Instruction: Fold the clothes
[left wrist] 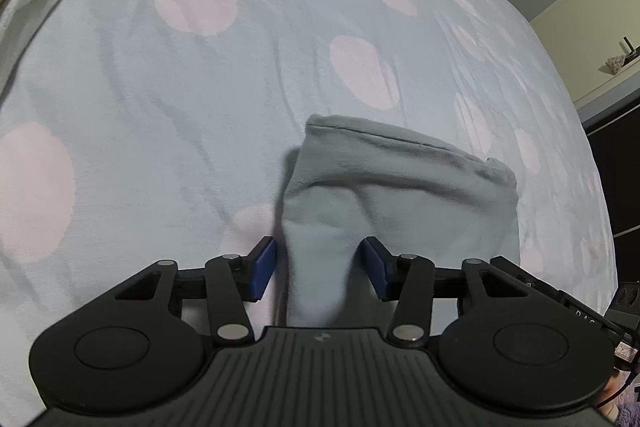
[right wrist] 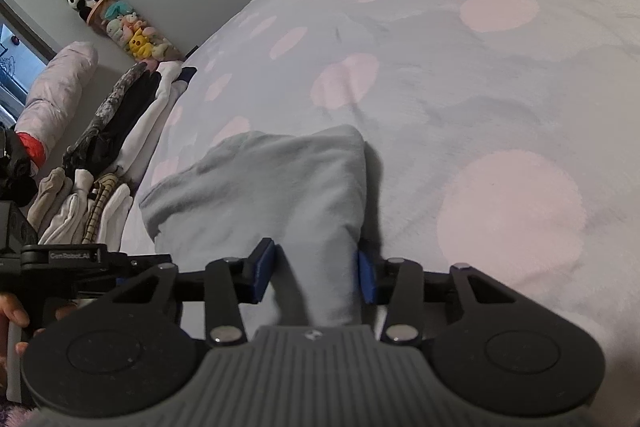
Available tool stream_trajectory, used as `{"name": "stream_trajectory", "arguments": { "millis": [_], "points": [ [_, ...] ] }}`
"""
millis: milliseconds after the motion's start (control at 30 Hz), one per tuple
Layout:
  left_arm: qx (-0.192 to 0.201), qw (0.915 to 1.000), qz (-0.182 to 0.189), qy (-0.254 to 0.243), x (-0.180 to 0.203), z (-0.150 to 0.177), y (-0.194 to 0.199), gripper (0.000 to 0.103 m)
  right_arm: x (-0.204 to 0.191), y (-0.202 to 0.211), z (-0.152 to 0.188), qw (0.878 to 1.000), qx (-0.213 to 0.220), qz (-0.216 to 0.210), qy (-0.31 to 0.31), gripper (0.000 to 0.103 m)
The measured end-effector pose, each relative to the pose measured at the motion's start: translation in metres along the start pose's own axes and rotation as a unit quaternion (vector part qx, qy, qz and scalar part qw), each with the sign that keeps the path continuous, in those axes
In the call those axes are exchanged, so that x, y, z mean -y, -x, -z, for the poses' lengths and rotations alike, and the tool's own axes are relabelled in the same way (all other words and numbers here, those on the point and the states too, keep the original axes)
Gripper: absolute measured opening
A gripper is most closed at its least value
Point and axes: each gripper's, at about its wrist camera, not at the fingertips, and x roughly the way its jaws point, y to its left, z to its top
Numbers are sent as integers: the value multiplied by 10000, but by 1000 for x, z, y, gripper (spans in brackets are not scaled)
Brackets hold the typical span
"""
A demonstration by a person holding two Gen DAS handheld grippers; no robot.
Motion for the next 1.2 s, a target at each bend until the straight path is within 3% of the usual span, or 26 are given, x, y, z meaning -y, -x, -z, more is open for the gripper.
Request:
{"name": "stream_trajectory", "arguments": {
  "millis": [167, 267, 467, 500, 600, 700, 967, 1200],
  "points": [
    [57, 10000, 48, 17, 3, 2, -1, 40, 0, 2, 0, 9999, -4, -96, -82, 27],
    [157, 9998, -43, -87, 9, 4, 4, 36, -4, 6, 0, 10000, 50, -82, -1, 22],
    [444, 9987, -135, -209, 18, 11, 22, 23, -15, 25, -9, 9996, 135, -214, -95, 20],
    [505, 9985, -93, -182, 18, 12, 27, 13, -20, 29, -12, 9996, 151, -246, -53, 20],
    [783, 9965, 273, -49, 17, 15, 51, 12, -44, 41, -29, 9988, 200, -374, 258, 19],
    [1279, 9912, 343, -19, 17, 19, 82, 12, -79, 55, -54, 9953, 266, -563, 743, 19],
    [2410, 9643, 686, 856, -13, 33, 167, 12, -210, 86, -111, 9681, 102, -1000, 2294, 19],
    [3584, 9174, 370, 1691, -49, 65, 273, 12, -340, 87, -132, 9287, -155, -1781, 3250, 18]
  ]
}}
